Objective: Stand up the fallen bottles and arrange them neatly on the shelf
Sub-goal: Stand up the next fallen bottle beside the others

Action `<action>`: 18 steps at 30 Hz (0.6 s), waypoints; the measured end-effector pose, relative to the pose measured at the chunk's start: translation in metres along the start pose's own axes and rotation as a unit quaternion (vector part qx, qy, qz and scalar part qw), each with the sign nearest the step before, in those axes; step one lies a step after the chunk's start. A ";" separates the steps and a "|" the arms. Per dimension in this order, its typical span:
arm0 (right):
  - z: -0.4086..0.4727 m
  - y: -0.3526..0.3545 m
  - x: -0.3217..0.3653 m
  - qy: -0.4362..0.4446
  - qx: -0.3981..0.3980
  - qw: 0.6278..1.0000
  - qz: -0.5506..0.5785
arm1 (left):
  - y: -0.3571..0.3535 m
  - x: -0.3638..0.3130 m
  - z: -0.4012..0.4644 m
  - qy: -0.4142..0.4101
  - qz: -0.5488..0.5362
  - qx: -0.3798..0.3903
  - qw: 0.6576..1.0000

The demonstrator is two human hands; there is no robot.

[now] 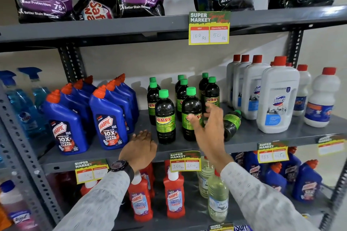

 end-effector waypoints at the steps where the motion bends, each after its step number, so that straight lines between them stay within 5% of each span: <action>1: 0.007 0.013 0.004 0.021 -0.024 0.999 -0.025 | -0.001 0.000 0.000 0.006 -0.012 0.005 1.000; 4: 0.043 0.047 0.001 0.034 -0.043 0.986 -0.160 | -0.001 -0.002 0.002 0.008 -0.013 0.010 1.000; 9: 0.080 0.063 -0.079 -0.183 0.187 0.906 -0.332 | 0.008 -0.014 0.001 -0.006 0.006 -0.021 1.000; 14: 0.060 0.035 -0.117 -0.386 0.284 0.870 -0.115 | 0.007 -0.009 -0.002 -0.010 0.010 -0.017 1.000; 18: 0.060 0.023 -0.125 -0.429 0.316 0.845 -0.045 | 0.007 -0.005 -0.002 -0.003 0.001 -0.009 1.000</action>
Point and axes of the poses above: each hand's wrist, its own z-axis towards the middle knuckle, its own y-axis out of the back of the hand, x = y × z, the point moved 8 cm from there along z, towards the middle knuckle, and after that the axes turned 10 degrees about -z, right-handed, at the moved point
